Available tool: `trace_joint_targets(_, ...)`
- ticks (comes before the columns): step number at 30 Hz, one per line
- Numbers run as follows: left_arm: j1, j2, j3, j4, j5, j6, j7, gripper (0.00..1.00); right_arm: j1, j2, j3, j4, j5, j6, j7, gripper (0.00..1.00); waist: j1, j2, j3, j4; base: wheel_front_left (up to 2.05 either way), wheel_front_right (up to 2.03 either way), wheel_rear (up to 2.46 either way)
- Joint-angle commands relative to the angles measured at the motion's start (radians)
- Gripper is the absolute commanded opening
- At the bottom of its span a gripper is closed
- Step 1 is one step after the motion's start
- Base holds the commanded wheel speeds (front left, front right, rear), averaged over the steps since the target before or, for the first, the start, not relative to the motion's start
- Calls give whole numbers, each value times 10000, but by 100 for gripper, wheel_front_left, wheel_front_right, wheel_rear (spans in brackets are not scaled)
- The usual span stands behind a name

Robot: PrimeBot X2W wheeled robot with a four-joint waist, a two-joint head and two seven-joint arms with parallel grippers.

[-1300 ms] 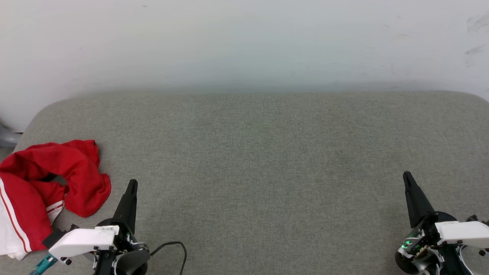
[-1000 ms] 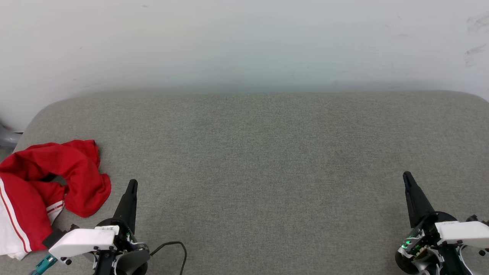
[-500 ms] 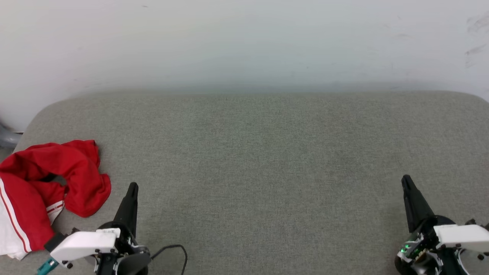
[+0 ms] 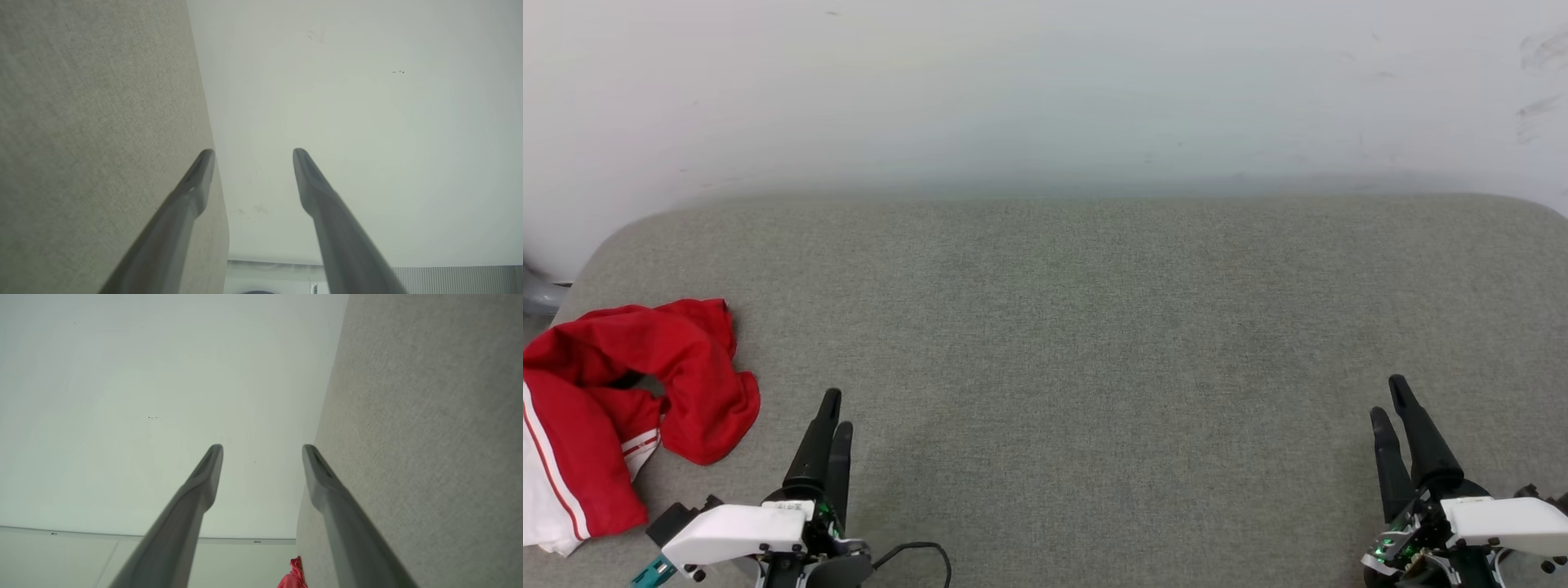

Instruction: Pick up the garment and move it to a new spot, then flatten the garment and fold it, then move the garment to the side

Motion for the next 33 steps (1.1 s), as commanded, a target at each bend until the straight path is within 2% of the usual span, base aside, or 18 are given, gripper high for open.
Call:
trace_joint_targets(1,-297,16,-133,-288,74,-8,-112,100,-27,-23,61,-312,-71,0,-126,100,0,0,-3,7,0,0,0)
trace_joint_targets(8,-316,18,-436,-656,485,-11,-425,100,121,-126,210,-665,-447,0,-458,100,0,0,-15,44,0,0,0)
trace_joint_targets(13,-287,20,-552,-888,1175,-13,-634,100,202,-252,303,-869,-1197,0,-685,100,0,0,-29,64,0,0,0)
trace_joint_targets(33,-209,22,-895,-1216,6042,-21,-1364,100,460,-20,122,-1622,-6816,0,-1427,100,0,0,-46,150,0,0,0)
